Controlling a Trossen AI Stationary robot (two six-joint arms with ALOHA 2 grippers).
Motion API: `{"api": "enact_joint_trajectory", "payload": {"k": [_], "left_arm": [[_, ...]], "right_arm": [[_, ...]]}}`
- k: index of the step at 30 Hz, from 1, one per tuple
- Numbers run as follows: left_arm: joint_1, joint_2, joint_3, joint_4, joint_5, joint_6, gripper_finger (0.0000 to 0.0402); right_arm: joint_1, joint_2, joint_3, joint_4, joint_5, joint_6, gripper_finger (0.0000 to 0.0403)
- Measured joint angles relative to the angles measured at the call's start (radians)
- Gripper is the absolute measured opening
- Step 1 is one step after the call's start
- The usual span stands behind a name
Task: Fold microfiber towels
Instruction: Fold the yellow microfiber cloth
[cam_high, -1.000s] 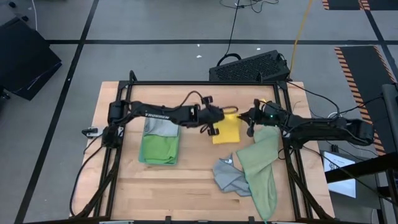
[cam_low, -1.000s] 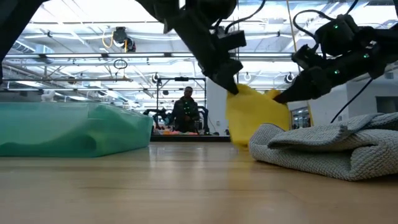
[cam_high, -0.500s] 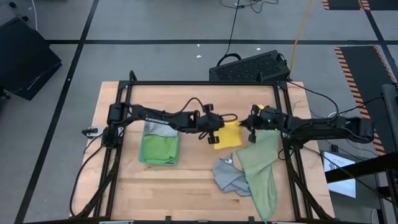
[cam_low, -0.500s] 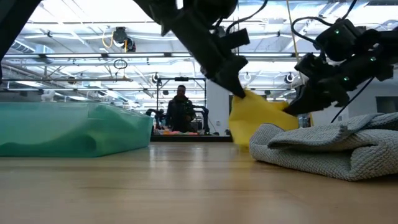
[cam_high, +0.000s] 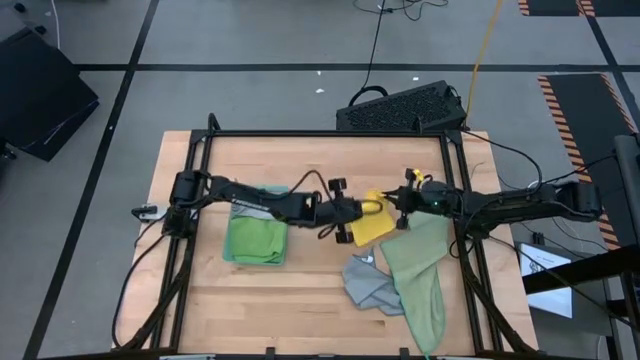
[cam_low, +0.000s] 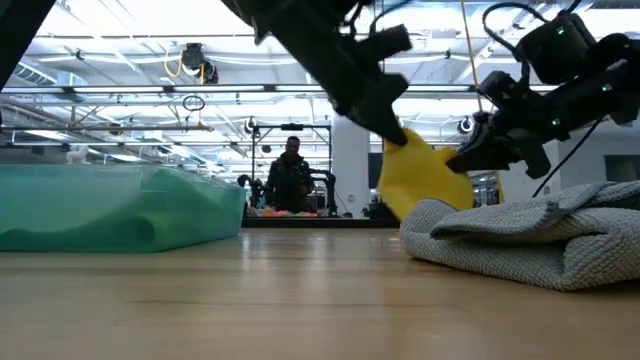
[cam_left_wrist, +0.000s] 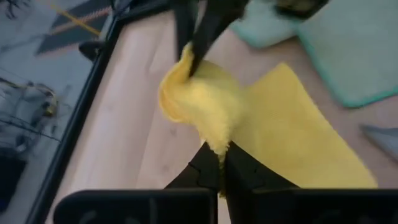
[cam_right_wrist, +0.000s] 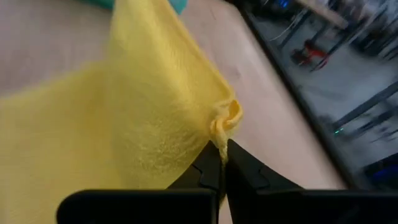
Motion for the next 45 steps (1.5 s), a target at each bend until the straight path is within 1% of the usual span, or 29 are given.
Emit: {"api": "enact_joint_trajectory", "payload": {"k": [3, 5, 9, 10, 13, 14, 17, 19, 21, 23, 25, 30, 33, 37, 41, 45], "left_arm": [[-0.037, 0.000, 0.002, -0.026, -0.081, 0.024, 0.0004], [-0.041, 0.001, 0.002, -0.057, -0.133, 0.022, 0.0007], [-0.014, 0.002, 0.002, -0.065, -0.156, -0.004, 0.0014], [-0.005, 0.002, 0.002, -0.054, -0.157, -0.002, 0.0013], [0.031, 0.002, 0.002, 0.001, -0.159, 0.058, 0.0005], [0.046, 0.002, 0.002, 0.024, -0.157, 0.077, 0.0005], [0.095, 0.002, 0.002, 0.076, -0.145, 0.097, 0.0012], [0.120, 0.002, 0.002, 0.080, -0.135, 0.100, 0.0012], [0.127, 0.002, 0.002, 0.073, -0.116, 0.100, 0.0006], [0.118, 0.002, 0.002, 0.080, -0.088, 0.092, 0.0005], [0.100, 0.002, 0.002, 0.080, -0.080, 0.070, 0.0009], [0.057, 0.028, 0.001, 0.072, -0.093, 0.001, 0.0005], [0.042, 0.050, 0.001, 0.097, -0.093, -0.026, 0.0008], [0.036, 0.083, 0.000, 0.097, -0.093, -0.058, 0.0005], [0.042, 0.089, 0.002, 0.113, -0.109, -0.076, 0.0007], [0.047, 0.089, 0.001, 0.112, -0.115, -0.064, 0.0004]], "right_arm": [[0.044, 0.000, 0.000, 0.006, 0.100, -0.131, 0.0001], [0.059, 0.000, 0.000, -0.004, 0.152, -0.191, 0.0001], [0.085, 0.000, 0.002, -0.017, 0.330, -0.241, 0.0001], [0.086, 0.000, 0.002, -0.015, 0.352, -0.240, 0.0001], [0.083, -0.003, 0.001, 0.012, 0.345, -0.205, 0.0001], [0.078, -0.002, 0.000, 0.018, 0.336, -0.156, 0.0001], [0.062, 0.001, 0.000, 0.004, 0.343, 0.065, 0.0001], [0.057, 0.000, 0.000, -0.005, 0.335, 0.191, 0.0001], [0.061, 0.000, 0.000, -0.001, 0.333, 0.291, 0.0001], [0.065, 0.000, -0.001, 0.010, 0.341, 0.357, 0.0001], [0.065, 0.000, -0.001, 0.015, 0.361, 0.359, 0.0001], [0.065, 0.002, -0.001, -0.037, 0.355, 0.200, 0.0001], [0.065, 0.009, -0.009, -0.040, 0.350, 0.176, 0.0001], [0.065, 0.012, -0.027, -0.041, 0.319, 0.263, 0.0004], [0.065, 0.012, -0.031, -0.039, 0.302, 0.372, 0.0017], [0.065, 0.010, -0.031, -0.042, 0.301, 0.397, 0.0036]]}}
